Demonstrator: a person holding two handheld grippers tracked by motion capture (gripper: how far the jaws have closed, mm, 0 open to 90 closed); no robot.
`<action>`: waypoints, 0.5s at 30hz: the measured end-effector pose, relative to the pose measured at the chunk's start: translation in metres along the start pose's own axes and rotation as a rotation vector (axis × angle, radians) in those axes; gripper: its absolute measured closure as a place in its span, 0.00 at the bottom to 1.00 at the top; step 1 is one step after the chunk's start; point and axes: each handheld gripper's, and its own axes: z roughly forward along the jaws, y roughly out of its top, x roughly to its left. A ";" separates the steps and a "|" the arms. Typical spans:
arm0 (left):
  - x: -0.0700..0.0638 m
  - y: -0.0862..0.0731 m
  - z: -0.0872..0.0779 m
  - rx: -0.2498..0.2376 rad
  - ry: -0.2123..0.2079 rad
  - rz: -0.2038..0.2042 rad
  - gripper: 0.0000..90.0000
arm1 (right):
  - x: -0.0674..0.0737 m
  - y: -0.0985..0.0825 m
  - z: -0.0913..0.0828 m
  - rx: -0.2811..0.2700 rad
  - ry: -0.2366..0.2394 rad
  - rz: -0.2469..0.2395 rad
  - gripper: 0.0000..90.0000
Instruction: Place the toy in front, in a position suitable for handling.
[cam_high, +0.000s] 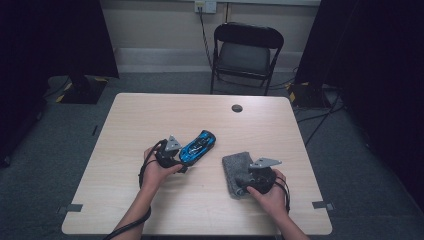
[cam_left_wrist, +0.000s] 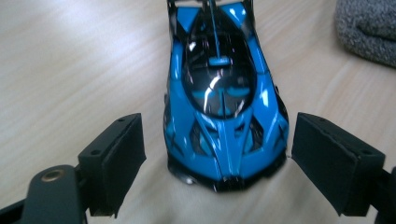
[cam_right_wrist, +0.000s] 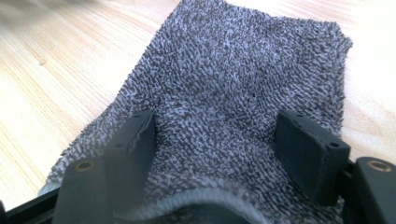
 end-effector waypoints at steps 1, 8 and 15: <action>-0.001 0.000 0.004 0.006 -0.013 -0.015 0.17 | 0.000 0.000 0.000 -0.004 0.000 -0.001 0.33; -0.010 0.005 0.020 0.038 0.052 -0.043 0.18 | 0.002 -0.004 0.000 -0.023 -0.015 0.003 0.33; -0.014 0.005 0.022 0.064 0.056 -0.071 0.20 | 0.003 -0.003 -0.001 -0.012 -0.023 0.005 0.36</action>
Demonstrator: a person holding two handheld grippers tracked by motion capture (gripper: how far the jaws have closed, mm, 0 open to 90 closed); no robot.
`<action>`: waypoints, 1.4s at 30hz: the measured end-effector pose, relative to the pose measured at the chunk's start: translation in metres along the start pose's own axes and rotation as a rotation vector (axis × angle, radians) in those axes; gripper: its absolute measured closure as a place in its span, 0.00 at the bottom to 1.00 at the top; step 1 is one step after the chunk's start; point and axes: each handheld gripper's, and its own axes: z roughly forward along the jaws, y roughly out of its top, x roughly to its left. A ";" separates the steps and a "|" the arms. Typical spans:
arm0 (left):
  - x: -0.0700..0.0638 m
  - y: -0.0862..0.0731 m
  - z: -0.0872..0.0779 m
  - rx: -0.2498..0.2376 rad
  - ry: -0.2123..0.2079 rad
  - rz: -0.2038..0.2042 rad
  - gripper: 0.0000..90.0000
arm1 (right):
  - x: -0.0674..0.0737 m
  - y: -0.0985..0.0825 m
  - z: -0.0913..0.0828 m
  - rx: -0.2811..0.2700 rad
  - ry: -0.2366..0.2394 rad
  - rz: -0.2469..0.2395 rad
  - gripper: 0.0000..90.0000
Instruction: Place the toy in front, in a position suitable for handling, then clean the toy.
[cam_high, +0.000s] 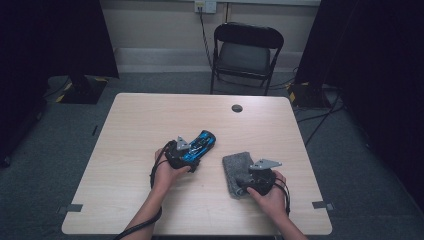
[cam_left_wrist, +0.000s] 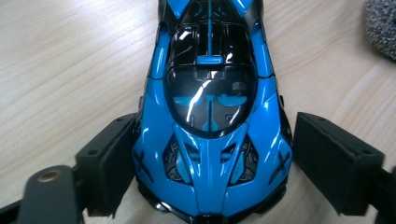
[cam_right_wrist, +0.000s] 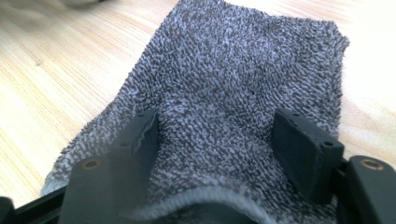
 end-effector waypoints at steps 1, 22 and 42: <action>0.002 -0.001 -0.001 -0.005 0.000 -0.011 0.27 | 0.000 0.000 0.000 0.003 0.000 -0.002 0.38; 0.004 -0.001 -0.001 -0.002 -0.012 -0.003 0.28 | -0.007 0.031 -0.009 0.052 0.067 -0.004 0.90; 0.004 -0.001 -0.001 -0.007 -0.011 -0.007 0.28 | 0.055 0.132 0.056 0.095 0.290 -0.268 0.89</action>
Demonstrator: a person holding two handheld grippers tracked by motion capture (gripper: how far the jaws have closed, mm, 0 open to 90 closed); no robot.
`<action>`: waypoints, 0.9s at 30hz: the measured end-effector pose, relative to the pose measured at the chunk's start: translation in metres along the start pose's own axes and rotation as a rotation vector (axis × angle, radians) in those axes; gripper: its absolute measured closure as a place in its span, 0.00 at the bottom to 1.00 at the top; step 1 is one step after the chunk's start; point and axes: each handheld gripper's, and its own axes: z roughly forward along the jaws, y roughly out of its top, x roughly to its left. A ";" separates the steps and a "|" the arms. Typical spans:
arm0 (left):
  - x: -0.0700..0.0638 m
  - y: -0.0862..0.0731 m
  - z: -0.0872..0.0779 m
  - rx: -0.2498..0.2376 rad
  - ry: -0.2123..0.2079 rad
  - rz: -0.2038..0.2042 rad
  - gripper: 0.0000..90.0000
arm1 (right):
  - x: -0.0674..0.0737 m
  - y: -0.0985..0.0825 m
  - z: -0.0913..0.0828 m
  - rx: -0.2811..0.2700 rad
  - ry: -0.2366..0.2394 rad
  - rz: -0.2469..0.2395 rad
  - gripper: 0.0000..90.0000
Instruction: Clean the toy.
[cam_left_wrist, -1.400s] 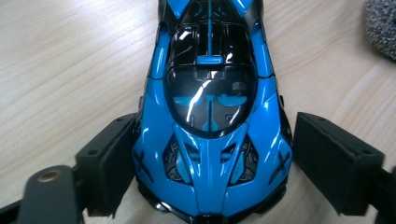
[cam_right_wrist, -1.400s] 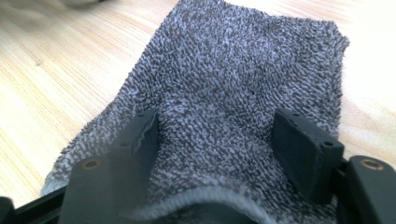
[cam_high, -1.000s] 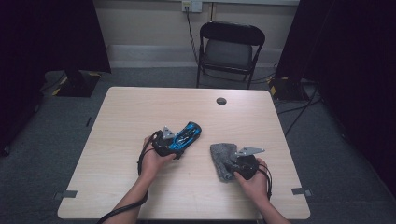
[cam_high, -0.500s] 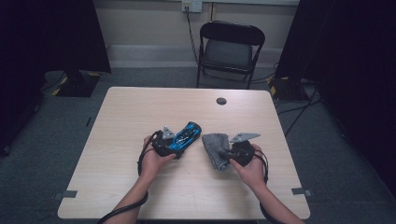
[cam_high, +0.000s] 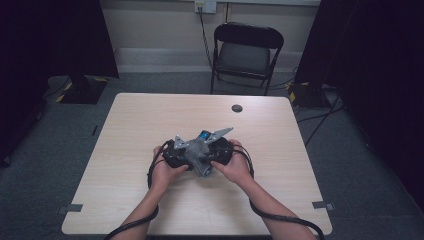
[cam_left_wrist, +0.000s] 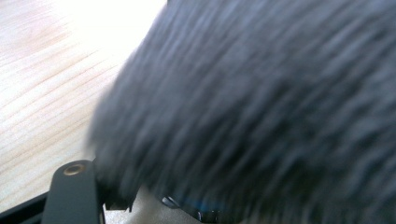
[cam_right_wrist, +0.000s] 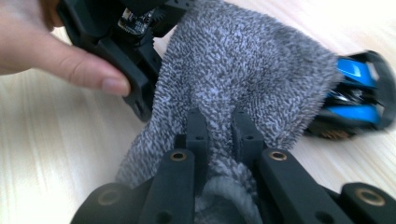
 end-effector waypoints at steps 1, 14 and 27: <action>0.000 0.000 0.000 0.000 -0.001 0.000 0.28 | 0.000 0.004 0.005 0.026 0.000 -0.007 0.89; 0.001 0.000 0.000 0.005 -0.003 0.006 0.28 | -0.017 0.017 0.027 0.097 -0.017 0.053 0.89; 0.000 0.000 0.000 0.003 -0.002 0.006 0.28 | -0.033 0.018 0.022 0.111 -0.141 0.084 0.89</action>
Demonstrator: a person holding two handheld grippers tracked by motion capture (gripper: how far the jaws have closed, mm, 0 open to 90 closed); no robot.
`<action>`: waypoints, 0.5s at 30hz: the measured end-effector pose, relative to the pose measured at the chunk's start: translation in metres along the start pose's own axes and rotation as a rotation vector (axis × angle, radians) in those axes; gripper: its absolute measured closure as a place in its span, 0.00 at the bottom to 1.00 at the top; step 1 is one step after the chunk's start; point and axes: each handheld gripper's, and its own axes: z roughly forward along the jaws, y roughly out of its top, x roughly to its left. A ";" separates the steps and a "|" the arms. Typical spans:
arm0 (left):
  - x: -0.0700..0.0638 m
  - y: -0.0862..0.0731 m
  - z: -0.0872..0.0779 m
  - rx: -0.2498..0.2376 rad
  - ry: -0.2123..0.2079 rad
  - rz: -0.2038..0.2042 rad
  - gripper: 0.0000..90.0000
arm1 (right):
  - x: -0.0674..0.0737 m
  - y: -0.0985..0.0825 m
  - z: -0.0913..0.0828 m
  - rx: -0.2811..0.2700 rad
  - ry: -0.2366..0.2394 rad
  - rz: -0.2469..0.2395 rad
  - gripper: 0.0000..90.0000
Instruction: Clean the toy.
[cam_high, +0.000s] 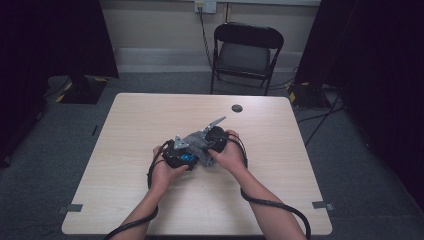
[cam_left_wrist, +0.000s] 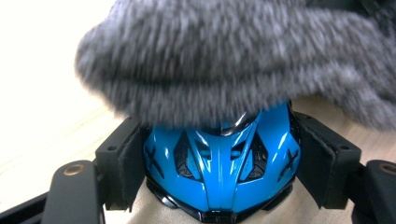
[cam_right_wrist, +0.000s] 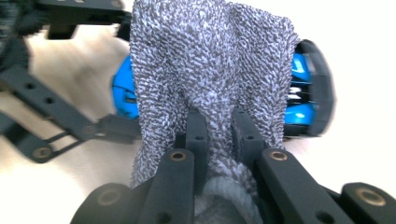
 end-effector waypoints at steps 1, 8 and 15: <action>0.000 0.000 0.000 0.000 0.000 0.000 0.28 | -0.002 0.000 0.000 0.003 -0.011 0.004 0.89; 0.000 0.000 0.000 0.000 -0.001 -0.001 0.28 | -0.013 -0.001 0.001 -0.010 -0.036 0.039 0.89; 0.000 0.000 0.000 0.000 -0.001 0.000 0.28 | -0.024 -0.001 -0.001 -0.015 -0.076 0.076 0.89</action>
